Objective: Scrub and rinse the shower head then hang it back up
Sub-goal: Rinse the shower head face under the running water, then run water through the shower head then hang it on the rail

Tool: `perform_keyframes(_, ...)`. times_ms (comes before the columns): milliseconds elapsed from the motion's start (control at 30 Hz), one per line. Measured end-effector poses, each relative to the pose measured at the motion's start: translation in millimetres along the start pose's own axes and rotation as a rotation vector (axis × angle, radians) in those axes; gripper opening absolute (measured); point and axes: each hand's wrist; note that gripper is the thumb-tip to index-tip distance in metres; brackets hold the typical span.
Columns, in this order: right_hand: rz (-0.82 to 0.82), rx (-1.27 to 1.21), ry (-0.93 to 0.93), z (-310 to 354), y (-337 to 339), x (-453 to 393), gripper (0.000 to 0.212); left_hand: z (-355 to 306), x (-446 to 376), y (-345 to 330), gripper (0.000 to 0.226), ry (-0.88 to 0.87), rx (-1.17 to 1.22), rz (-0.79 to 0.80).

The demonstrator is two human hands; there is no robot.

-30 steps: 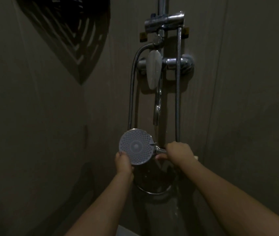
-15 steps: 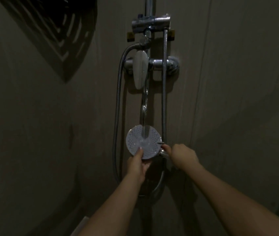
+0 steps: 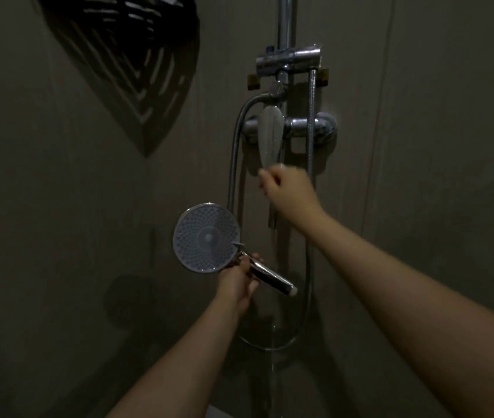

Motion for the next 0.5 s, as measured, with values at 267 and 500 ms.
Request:
perform_keyframes(267, 0.134, -0.247, -0.242, 19.5, 20.2, -56.2, 0.024, -32.2, 13.1, 13.7, 0.017, -0.080, -0.096, -0.047)
perform_keyframes(500, 0.314, 0.089, -0.035, 13.1, -29.5, 4.8, 0.015, -46.7, 23.1, 19.2, 0.019, -0.114, -0.114, -0.037)
Point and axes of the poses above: each hand's wrist, its own x-axis away from the middle knuckle, its own y-axis out of the back of the hand, z = x × y, and after that the axes turned 4 degrees about z, right-handed
